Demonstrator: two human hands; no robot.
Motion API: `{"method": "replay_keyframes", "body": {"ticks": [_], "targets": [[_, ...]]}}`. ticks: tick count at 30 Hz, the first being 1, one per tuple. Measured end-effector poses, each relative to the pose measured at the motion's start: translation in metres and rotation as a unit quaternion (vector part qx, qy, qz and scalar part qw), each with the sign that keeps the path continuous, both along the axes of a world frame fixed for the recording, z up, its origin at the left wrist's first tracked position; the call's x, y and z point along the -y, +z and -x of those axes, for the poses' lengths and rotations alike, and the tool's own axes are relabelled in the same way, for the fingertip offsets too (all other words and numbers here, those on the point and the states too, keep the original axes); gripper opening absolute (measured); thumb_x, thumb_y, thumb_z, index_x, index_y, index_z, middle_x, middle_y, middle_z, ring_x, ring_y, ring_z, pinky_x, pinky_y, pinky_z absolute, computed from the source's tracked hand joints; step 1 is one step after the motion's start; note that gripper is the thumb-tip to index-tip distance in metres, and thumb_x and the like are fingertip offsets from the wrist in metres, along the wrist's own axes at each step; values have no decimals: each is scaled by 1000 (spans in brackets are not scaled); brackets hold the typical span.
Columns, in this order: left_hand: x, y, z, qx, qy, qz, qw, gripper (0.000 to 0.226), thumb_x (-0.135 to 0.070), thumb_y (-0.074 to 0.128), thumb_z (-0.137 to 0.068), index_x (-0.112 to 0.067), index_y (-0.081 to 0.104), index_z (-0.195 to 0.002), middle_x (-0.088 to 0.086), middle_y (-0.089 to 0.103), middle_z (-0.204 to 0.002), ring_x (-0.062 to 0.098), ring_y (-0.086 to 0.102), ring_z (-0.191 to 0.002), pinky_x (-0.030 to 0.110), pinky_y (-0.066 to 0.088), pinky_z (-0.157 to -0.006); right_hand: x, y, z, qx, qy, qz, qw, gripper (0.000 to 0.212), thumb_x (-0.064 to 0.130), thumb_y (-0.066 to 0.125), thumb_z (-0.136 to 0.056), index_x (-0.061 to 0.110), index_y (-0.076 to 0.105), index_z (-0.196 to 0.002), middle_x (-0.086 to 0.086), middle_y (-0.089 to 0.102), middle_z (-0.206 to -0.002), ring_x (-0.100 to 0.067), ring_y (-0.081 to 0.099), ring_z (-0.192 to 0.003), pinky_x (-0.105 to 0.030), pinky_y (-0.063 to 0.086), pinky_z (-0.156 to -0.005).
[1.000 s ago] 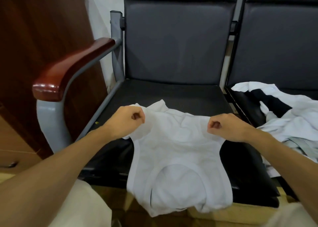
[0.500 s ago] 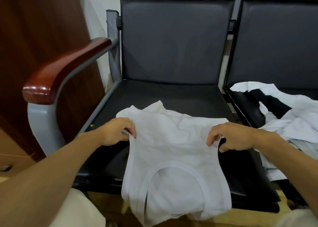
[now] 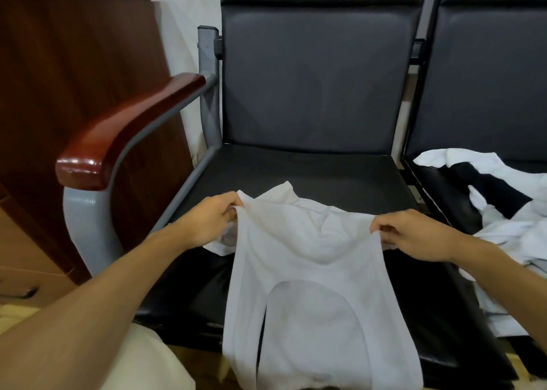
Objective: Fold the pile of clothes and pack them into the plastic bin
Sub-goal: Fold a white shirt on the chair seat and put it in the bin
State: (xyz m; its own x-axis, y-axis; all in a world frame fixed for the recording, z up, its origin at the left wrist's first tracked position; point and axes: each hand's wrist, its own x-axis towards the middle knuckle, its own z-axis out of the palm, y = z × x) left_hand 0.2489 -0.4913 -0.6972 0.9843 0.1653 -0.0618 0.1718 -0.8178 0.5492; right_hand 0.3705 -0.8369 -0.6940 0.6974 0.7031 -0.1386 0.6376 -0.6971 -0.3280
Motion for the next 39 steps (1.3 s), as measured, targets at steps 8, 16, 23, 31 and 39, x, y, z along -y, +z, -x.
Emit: {"method": "replay_keyframes", "body": {"ticks": [8, 16, 23, 31, 39], "targets": [[-11, 1, 11, 43, 108, -76, 990, 12, -35, 47, -99, -30, 57, -93, -1, 63, -94, 17, 59, -85, 43, 54, -81, 11, -1, 7, 42, -135, -62, 988, 11, 28, 52, -97, 27, 57, -87, 1, 66, -94, -17, 60, -90, -35, 49, -85], [-21, 2, 44, 52, 178, -11, 983, 44, -41, 58, -92, -2, 65, -75, 10, 57, -69, 23, 52, -65, 32, 38, -61, 18, 11, 34, 44, -224, -79, 970, 29, 37, 56, -95, 23, 59, -70, 0, 63, -82, -18, 57, -84, -30, 39, -74], [0, 26, 75, 132, 25, 7, 991, 23, -12, 40, -102, -17, 58, -89, 3, 59, -87, 18, 55, -81, 29, 43, -73, 15, 26, 62, 29, -212, -165, 963, 18, 17, 45, -100, 18, 55, -84, 2, 57, -78, -14, 52, -73, -20, 37, -60], [48, 73, 103, 149, 36, -18, 988, 19, -31, 40, -102, -25, 57, -98, -4, 61, -94, 14, 57, -90, 32, 45, -80, 3, 82, 109, -72, -221, -301, 925, 22, 18, 45, -99, 11, 63, -90, -9, 65, -96, -21, 58, -91, -37, 44, -82], [101, 186, 137, 119, 57, 267, 955, 29, -35, 41, -102, -15, 62, -104, 9, 64, -103, 25, 63, -94, 40, 52, -87, 2, 179, 166, -239, -152, -368, 885, 18, 25, 52, -98, 11, 59, -89, -8, 57, -86, -22, 52, -82, -36, 41, -79]]}}
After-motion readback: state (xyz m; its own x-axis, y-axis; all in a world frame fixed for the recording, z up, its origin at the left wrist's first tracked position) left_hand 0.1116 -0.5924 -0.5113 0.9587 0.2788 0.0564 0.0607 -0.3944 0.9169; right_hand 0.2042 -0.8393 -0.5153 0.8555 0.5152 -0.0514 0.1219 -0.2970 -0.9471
